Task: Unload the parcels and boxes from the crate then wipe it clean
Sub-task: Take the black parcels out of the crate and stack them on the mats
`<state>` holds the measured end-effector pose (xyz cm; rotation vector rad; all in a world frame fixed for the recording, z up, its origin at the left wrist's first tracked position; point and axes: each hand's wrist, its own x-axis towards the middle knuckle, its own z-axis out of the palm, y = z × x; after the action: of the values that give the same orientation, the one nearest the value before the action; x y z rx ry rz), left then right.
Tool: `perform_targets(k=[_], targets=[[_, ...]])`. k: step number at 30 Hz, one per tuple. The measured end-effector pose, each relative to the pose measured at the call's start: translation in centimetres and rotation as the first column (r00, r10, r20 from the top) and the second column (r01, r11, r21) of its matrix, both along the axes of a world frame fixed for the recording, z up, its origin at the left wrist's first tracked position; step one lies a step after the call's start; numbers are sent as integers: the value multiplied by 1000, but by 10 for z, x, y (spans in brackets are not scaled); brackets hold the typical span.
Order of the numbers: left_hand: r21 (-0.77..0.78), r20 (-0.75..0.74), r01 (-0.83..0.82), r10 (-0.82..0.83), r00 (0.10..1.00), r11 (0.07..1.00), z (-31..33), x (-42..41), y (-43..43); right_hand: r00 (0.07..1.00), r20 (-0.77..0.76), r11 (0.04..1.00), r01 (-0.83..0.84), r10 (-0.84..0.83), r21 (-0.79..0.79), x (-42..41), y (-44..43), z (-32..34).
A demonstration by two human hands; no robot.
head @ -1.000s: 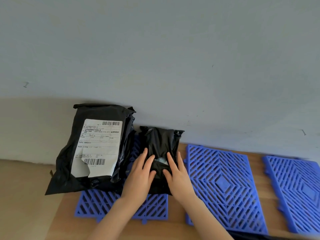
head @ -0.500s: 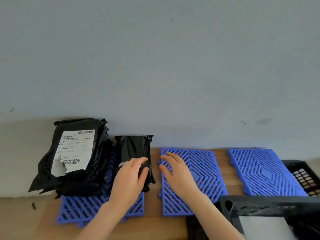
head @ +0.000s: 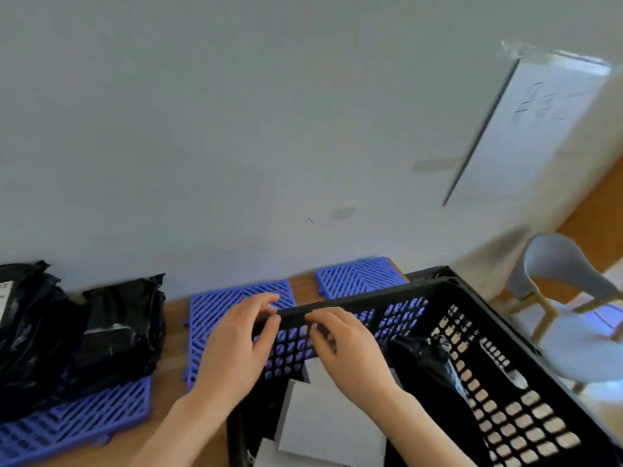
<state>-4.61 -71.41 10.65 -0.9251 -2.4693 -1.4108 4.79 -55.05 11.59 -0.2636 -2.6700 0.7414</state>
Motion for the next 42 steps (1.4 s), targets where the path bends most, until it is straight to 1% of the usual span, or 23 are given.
perform_targets(k=[7,12,14,17,21,23,25,28,32,37,39,42], targets=[[-115,51,208,-203,978,971,-22,67,87,974,97,977,196,-204,81,82,90,-29],[-238,111,334,-316,942,912,-47,92,136,936,166,950,298,-309,89,118,130,-39],[-269,135,369,-345,929,890,-57,97,154,916,215,941,328,-339,87,127,143,-44],[-329,175,436,-400,900,837,-72,103,178,860,355,930,353,-367,106,135,156,-53],[-406,247,516,-453,857,755,-94,109,203,744,563,923,374,-360,97,132,165,-68],[-432,265,529,-458,848,730,-103,110,210,696,634,924,374,-338,82,128,168,-74],[-442,284,543,-462,840,714,-110,110,215,671,668,930,356,-322,91,122,170,-77],[-440,304,555,-464,832,706,-116,107,218,683,657,938,324,-320,120,117,172,-77],[-401,309,568,-478,822,718,-114,104,215,730,585,933,315,-354,172,116,172,-69],[-368,273,541,-468,840,756,-96,99,201,774,476,908,378,-418,183,118,168,-51],[-337,265,528,-460,847,779,-87,97,192,801,412,900,409,-434,153,121,164,-41],[-265,248,505,-448,859,821,-71,94,178,854,303,901,431,-423,44,125,159,-20]])
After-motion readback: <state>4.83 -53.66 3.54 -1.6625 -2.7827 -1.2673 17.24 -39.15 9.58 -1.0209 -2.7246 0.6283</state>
